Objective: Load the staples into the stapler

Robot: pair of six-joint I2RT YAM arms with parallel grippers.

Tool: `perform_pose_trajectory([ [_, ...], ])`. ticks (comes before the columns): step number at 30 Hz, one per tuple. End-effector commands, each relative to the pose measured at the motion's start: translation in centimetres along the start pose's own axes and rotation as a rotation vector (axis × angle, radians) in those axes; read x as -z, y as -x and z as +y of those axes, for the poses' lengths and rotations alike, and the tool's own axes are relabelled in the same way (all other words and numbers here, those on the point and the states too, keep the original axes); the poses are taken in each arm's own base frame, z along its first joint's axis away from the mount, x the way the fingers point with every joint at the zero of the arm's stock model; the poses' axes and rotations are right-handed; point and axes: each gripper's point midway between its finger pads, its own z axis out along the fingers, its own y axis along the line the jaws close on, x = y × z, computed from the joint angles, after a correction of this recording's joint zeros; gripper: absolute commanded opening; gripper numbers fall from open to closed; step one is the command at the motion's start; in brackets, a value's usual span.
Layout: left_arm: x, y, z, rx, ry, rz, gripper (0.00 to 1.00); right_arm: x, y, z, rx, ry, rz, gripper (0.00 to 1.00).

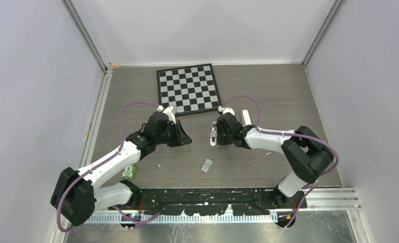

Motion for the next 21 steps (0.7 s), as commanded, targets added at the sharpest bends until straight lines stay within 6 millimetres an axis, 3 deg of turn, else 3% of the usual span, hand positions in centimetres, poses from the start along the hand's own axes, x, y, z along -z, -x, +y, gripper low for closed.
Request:
perform_pose_trajectory([
  [1,-0.2,2.0,-1.7,-0.031,-0.035,-0.058,0.17,-0.2,2.0,2.6,-0.038,0.079,-0.056,0.24],
  [7,-1.2,2.0,-2.0,-0.053,-0.027,-0.052,0.17,-0.4,1.4,3.0,-0.031,0.083,-0.045,0.24],
  [12,-2.2,2.2,-2.5,-0.111,-0.035,-0.063,0.17,0.9,1.7,2.6,-0.032,0.081,-0.067,0.24],
  [21,-5.8,2.3,-4.4,-0.359,-0.001,-0.060,0.17,7.5,3.2,1.2,-0.034,0.091,-0.174,0.34],
])
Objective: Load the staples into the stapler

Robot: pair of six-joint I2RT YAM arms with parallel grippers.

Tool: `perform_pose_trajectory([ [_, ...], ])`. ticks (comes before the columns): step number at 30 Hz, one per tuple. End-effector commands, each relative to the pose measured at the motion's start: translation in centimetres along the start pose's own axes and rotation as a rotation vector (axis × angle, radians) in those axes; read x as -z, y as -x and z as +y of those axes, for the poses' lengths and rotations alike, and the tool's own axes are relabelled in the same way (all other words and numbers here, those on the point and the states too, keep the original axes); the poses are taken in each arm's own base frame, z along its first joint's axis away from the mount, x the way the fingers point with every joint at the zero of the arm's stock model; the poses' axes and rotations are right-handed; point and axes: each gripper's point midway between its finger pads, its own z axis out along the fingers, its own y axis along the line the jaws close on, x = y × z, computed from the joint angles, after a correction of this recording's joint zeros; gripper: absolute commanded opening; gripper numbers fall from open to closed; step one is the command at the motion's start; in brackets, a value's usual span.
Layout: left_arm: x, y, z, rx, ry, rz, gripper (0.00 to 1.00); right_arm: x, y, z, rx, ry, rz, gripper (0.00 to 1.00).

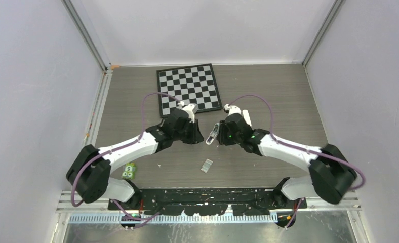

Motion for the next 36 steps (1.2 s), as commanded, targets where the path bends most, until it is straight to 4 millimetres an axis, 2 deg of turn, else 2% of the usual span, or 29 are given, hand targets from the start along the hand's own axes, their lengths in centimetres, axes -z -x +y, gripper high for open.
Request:
perform_pose_trajectory([
  [1,-1.7,3.2,-2.1,-0.195,0.005,-0.086,0.17,4.4,2.6,-0.3,-0.010,0.006,-0.124,0.37],
  [6,-3.6,3.8,-2.7,-0.294,0.066,-0.082,0.17,9.2,4.2,-1.7,-0.053,-0.013,-0.251,0.57],
  [8,-4.2,3.8,-2.7,-0.329,0.087,-0.079,0.17,10.9,4.7,-2.3,-0.071,-0.023,-0.293,0.68],
  [11,-5.0,3.6,-2.6,-0.370,0.105,-0.069,0.17,13.1,5.1,-3.3,-0.095,-0.042,-0.344,0.90],
  [13,-5.5,3.5,-2.5,-0.386,0.109,-0.067,0.17,14.3,5.4,-3.9,-0.111,-0.054,-0.378,0.98],
  [17,-6.2,3.2,-2.7,-0.415,0.097,-0.057,0.17,16.2,5.8,-4.9,-0.137,-0.077,-0.433,1.00],
  [21,-7.0,2.8,-2.7,-0.446,0.092,-0.041,0.17,17.2,5.9,-5.7,-0.155,-0.097,-0.467,1.00],
  [29,-8.1,2.4,-3.0,-0.490,0.099,-0.031,0.17,18.2,6.1,-6.3,-0.161,-0.114,-0.500,1.00],
  [36,-8.7,2.5,-2.8,-0.509,0.110,-0.040,0.16,18.1,6.0,-6.5,-0.153,-0.123,-0.494,1.00],
])
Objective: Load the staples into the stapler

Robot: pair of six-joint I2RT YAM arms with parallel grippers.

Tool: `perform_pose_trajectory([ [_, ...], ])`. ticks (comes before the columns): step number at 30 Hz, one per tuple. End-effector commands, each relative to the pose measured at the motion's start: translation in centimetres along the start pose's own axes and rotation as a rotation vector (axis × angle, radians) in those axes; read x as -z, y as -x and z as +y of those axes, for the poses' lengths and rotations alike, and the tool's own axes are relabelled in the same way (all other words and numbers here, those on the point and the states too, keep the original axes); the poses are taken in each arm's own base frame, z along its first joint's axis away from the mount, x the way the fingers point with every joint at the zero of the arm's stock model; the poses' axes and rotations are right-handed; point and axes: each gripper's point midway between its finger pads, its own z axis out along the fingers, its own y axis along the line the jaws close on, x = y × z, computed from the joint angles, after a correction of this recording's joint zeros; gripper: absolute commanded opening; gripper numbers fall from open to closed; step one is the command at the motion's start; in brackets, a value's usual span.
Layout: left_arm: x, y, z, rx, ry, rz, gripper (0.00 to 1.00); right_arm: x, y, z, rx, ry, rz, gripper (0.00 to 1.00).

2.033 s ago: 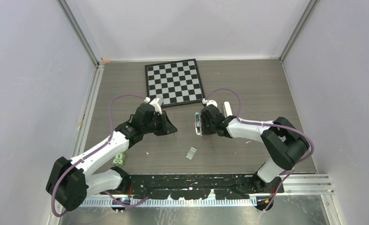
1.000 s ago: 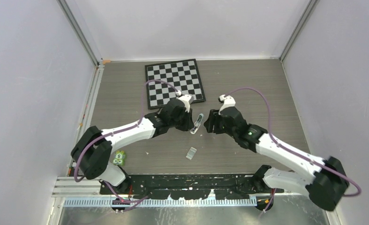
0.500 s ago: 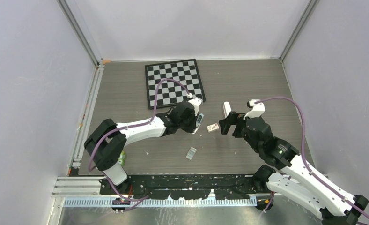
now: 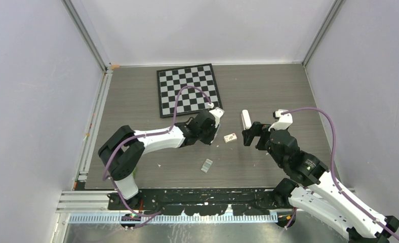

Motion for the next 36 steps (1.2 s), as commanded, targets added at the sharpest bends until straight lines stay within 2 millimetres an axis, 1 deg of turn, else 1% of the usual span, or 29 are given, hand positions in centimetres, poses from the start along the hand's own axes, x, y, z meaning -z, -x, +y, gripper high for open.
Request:
perform_pose_trajectory([
  [1,-0.3,3.3,-0.4,-0.033,0.005,-0.101,0.16,0.0,0.8,-0.2,-0.012,-0.019,-0.032,1.00],
  [15,-1.1,3.5,-0.1,-0.079,0.027,-0.097,0.16,-0.1,0.8,-0.5,-0.001,-0.036,-0.039,1.00],
  [36,-2.1,2.5,0.6,-0.097,0.068,-0.069,0.16,-0.3,0.8,-0.7,0.009,-0.045,-0.043,1.00],
])
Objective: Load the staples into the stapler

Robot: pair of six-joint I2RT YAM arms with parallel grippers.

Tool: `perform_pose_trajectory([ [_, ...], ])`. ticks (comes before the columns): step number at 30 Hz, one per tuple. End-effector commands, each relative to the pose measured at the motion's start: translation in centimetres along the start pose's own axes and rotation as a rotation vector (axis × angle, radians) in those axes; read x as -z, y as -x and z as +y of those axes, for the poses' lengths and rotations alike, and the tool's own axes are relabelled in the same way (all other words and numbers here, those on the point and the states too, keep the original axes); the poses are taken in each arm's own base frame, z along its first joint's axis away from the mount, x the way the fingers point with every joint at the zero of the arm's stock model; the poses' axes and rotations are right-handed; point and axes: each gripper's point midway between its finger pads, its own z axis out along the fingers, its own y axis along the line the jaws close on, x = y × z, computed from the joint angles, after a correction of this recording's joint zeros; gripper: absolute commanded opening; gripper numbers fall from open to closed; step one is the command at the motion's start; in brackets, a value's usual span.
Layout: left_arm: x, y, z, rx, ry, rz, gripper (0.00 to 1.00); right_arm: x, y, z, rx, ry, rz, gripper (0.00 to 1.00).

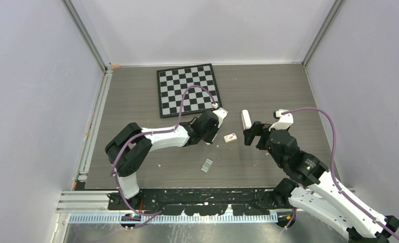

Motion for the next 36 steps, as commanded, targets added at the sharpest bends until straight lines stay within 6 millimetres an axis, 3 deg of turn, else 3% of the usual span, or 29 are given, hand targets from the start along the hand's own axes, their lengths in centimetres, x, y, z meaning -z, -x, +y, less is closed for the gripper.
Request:
perform_pose_trajectory([
  [1,-0.18,2.20,-0.01,-0.009,0.018,-0.064,0.16,-0.19,0.70,-0.14,-0.002,-0.015,-0.034,1.00],
  [17,-0.62,1.50,0.30,-0.018,0.036,-0.049,0.16,-0.10,0.77,-0.32,0.005,-0.018,-0.040,1.00],
  [36,-0.20,1.99,0.90,-0.050,0.095,-0.056,0.15,-0.19,0.62,-0.41,0.018,-0.020,-0.038,1.00],
])
